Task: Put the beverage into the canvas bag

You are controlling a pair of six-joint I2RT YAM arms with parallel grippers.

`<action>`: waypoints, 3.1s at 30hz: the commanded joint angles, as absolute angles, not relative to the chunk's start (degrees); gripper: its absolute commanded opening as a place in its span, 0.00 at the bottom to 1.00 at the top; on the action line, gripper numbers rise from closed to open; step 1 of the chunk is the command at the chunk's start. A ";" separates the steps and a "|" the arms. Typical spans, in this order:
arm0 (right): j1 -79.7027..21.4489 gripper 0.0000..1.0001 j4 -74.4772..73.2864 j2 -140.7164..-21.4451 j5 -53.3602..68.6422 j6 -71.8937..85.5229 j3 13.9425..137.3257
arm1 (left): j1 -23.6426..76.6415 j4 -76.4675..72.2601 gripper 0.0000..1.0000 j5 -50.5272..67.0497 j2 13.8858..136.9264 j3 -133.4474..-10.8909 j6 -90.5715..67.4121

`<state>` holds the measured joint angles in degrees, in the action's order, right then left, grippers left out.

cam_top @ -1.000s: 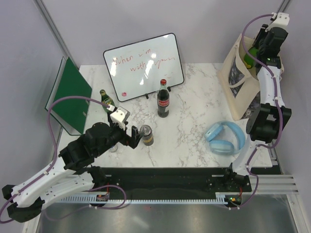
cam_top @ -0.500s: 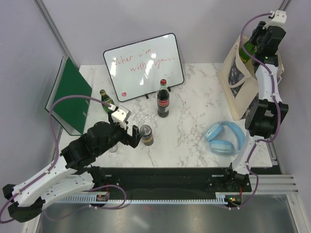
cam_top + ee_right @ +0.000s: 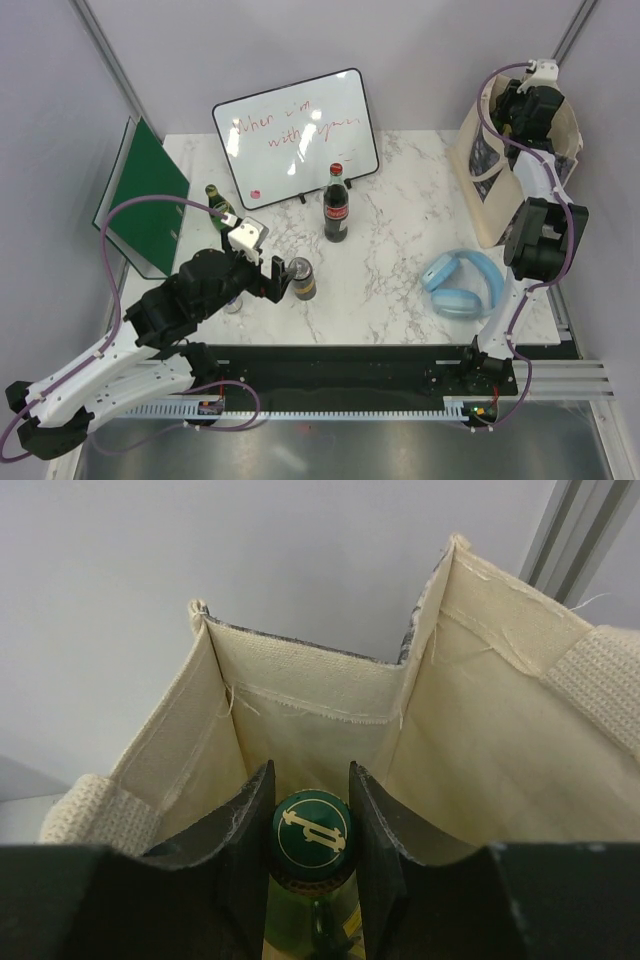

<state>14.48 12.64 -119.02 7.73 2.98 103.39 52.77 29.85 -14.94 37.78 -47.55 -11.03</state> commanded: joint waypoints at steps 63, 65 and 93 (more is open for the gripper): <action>14.06 0.62 9.94 -108.74 3.00 6.50 105.03 | 51.94 27.33 1.00 -13.80 35.24 -47.37 -9.32; 14.06 0.63 7.92 -106.71 0.36 8.43 104.68 | 51.86 27.33 1.00 -13.19 35.24 -47.55 -9.32; -26.26 0.98 -19.51 -83.41 0.54 14.50 90.88 | 51.94 27.51 1.00 -15.73 35.16 -47.64 -9.84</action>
